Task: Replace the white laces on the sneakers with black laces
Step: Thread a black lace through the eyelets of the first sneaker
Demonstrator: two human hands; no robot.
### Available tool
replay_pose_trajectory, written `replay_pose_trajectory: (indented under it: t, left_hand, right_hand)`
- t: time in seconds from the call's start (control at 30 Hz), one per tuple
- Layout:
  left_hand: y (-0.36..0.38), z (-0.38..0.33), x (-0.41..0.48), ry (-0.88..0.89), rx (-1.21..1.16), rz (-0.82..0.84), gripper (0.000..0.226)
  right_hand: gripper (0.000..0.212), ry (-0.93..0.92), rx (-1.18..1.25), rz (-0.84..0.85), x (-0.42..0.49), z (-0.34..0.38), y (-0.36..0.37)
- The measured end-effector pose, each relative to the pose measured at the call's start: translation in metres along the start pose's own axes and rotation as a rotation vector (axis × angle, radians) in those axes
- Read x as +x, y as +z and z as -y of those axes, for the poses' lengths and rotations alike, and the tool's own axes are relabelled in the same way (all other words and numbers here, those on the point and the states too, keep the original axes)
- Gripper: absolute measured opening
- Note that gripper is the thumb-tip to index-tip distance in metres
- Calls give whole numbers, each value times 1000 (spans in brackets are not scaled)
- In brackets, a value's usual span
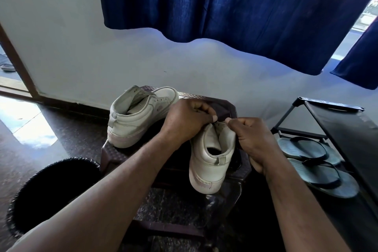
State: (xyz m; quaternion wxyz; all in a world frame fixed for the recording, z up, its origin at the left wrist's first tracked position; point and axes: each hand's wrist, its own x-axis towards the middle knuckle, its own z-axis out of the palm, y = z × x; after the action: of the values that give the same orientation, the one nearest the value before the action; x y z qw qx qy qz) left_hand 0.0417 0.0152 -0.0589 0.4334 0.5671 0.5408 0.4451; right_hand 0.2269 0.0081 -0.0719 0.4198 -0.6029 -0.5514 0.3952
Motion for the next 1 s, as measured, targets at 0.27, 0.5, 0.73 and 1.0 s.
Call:
replay_pose_trajectory:
  t: [0.27, 0.5, 0.73, 1.0]
  left_hand:
    - [1, 1, 6, 118, 195, -46, 12]
    - [-1, 4, 10, 74, 140, 12, 17]
    - [3, 1, 8, 142, 244, -20, 21]
    - [5, 0, 5, 216, 370, -45, 27]
  right_hand:
    - [72, -2, 3, -30, 2, -3, 3]
    - [50, -2, 0, -74, 2, -3, 6]
    - [47, -1, -15, -92, 2, -3, 8]
    - [54, -23, -29, -94, -2, 0, 12]
